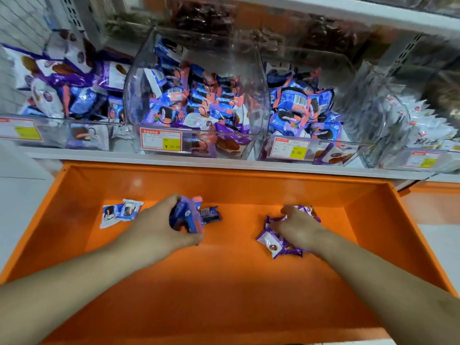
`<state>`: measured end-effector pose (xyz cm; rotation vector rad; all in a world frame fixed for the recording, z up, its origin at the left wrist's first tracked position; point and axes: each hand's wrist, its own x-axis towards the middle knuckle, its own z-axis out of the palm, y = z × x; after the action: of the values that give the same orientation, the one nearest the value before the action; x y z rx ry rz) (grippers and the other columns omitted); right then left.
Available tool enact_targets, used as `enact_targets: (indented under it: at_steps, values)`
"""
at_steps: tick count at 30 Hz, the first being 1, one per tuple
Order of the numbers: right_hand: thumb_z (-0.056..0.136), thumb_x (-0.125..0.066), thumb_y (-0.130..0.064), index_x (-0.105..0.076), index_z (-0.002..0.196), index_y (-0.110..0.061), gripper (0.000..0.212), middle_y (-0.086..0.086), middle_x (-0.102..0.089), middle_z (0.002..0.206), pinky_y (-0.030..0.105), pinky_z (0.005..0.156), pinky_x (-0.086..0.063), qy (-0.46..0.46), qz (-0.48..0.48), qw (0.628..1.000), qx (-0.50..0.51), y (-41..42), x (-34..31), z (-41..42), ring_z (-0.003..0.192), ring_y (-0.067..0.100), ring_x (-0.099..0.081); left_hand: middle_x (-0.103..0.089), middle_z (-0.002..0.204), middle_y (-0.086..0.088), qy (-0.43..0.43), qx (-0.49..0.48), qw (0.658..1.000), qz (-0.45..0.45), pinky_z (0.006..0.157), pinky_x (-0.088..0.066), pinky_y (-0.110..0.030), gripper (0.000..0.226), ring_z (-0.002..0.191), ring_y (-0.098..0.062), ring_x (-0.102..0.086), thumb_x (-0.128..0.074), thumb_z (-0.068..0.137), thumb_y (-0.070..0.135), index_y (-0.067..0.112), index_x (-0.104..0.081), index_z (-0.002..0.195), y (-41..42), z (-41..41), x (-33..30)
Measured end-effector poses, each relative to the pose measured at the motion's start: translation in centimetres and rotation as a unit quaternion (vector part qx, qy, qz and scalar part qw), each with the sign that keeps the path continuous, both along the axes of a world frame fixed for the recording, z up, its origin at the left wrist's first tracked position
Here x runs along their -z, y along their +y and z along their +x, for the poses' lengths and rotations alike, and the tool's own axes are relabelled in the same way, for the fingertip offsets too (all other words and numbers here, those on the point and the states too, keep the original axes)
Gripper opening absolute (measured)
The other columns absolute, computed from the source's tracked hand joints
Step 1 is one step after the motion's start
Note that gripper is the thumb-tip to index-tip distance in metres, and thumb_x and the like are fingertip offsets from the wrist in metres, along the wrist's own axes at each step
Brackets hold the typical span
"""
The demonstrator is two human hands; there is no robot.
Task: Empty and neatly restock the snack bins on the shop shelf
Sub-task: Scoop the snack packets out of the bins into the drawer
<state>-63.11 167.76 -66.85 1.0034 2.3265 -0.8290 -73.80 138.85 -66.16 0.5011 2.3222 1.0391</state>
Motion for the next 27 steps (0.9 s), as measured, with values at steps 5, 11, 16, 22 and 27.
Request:
enact_targets:
  at_steps: [5,11,16,22,27]
  values:
    - [0.097,-0.063,-0.038,-0.039,0.152,-0.025,0.061,0.007,-0.058,0.137,0.032,0.062,-0.056,0.036,0.013,0.992,-0.12,-2.3,0.4,-1.6,0.078,0.015,-0.069,-0.061,0.097,0.013,0.08,0.071,0.985,-0.133,0.067,-0.045,-0.026,0.051,0.087,-0.011,-0.061,-0.086,0.067,0.042,0.037,-0.054,0.107,0.3,-3.9,9.0]
    - [0.099,-0.062,-0.04,-0.047,0.142,-0.029,0.047,-0.001,-0.067,0.121,0.032,0.068,-0.06,0.002,0.0,0.995,-0.096,-1.7,1.3,-2.0,0.083,0.016,-0.073,-0.057,0.136,-0.004,0.067,0.063,0.98,-0.176,0.097,-0.055,-0.041,0.087,0.121,-0.026,-0.062,-0.084,0.077,0.042,0.029,-0.041,0.151,3.3,-7.2,17.8]
    - [0.096,-0.07,-0.042,-0.054,0.136,-0.035,0.043,-0.013,-0.064,0.127,0.025,0.081,-0.054,0.048,-0.063,0.995,-0.058,-1.5,1.4,-3.5,0.096,0.007,-0.07,-0.035,0.163,-0.001,0.077,0.071,0.978,-0.182,0.112,-0.047,-0.041,0.106,0.142,-0.023,-0.048,-0.082,0.079,0.056,0.022,-0.026,0.162,3.7,-7.6,18.6]
    - [0.094,-0.073,-0.047,-0.055,0.136,-0.042,0.046,-0.017,-0.062,0.127,0.036,0.091,-0.06,0.1,-0.084,0.983,-0.128,-3.7,-1.2,-4.5,0.101,0.005,-0.069,-0.031,0.165,0.009,0.134,0.169,0.963,-0.16,0.116,-0.041,-0.033,0.098,0.146,-0.015,-0.041,-0.075,0.085,0.06,0.034,-0.021,0.163,2.4,-6.4,8.9]
    - [0.096,-0.069,-0.046,-0.054,0.137,-0.041,0.043,-0.018,-0.062,0.126,0.029,0.094,-0.057,0.177,-0.046,0.965,-0.19,-5.8,-5.3,-4.6,0.111,-0.002,-0.062,-0.032,0.159,0.023,0.212,0.207,0.947,-0.121,0.115,-0.04,-0.031,0.085,0.144,-0.006,-0.038,-0.066,0.089,0.066,0.044,-0.022,0.158,0.8,-4.4,-1.5]
